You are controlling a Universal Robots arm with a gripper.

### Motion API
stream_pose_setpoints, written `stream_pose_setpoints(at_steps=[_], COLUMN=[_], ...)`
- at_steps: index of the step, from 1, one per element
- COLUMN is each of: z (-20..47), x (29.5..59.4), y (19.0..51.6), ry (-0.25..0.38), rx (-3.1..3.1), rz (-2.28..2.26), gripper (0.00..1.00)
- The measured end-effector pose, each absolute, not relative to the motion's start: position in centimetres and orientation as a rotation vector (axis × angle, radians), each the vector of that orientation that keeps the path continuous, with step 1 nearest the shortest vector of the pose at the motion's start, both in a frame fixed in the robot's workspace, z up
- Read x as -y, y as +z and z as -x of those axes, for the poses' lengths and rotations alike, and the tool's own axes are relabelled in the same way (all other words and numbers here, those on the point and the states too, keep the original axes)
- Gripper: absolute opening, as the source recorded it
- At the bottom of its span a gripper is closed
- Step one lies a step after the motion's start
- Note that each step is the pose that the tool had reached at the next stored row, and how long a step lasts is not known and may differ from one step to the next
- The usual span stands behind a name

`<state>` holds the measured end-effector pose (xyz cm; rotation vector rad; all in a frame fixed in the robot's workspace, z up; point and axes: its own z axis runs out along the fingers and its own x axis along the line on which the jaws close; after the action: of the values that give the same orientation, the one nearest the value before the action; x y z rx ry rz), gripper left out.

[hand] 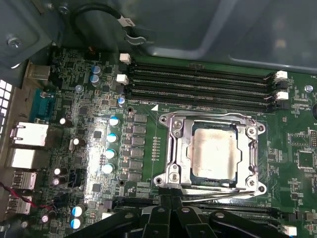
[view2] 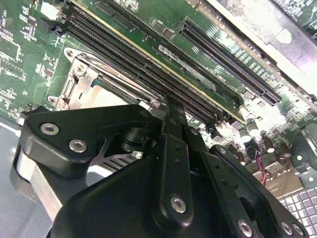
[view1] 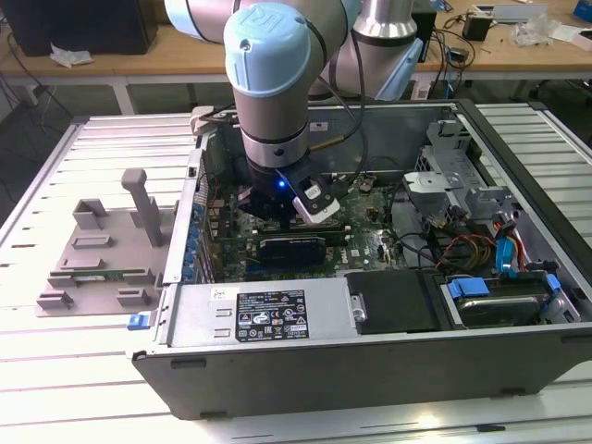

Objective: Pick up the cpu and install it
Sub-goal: 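Install the second cpu locking lever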

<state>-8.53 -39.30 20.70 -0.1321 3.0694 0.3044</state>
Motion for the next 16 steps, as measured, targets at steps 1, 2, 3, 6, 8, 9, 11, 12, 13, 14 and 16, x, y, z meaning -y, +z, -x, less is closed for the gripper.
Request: stream_pose_setpoints(at_steps=[1, 2, 3, 6, 8, 9, 11, 12, 13, 14, 16], z=[8.53, 8.53, 8.53, 8.52, 8.53, 8.53, 8.53, 8.53, 8.54, 8.55, 8.55], x=[39.30, 39.31, 39.31, 39.23, 39.10, 39.04, 38.85, 38.81, 38.78, 38.78, 38.76], y=[20.70, 20.69, 20.69, 20.55, 20.46, 20.43, 20.32, 20.29, 20.24, 20.21, 20.18], ry=[0.304, 0.305, 0.305, 0.315, 0.325, 0.329, 0.341, 0.343, 0.348, 0.349, 0.350], rx=[-3.069, -3.069, -3.069, -3.068, -3.067, -3.066, -3.064, -3.064, -3.064, -3.063, -3.063], rz=[0.132, 0.132, 0.132, 0.132, 0.132, 0.132, 0.131, 0.131, 0.131, 0.131, 0.131], gripper=[0.11, 0.11, 0.11, 0.11, 0.11, 0.11, 0.11, 0.11, 0.11, 0.11, 0.11])
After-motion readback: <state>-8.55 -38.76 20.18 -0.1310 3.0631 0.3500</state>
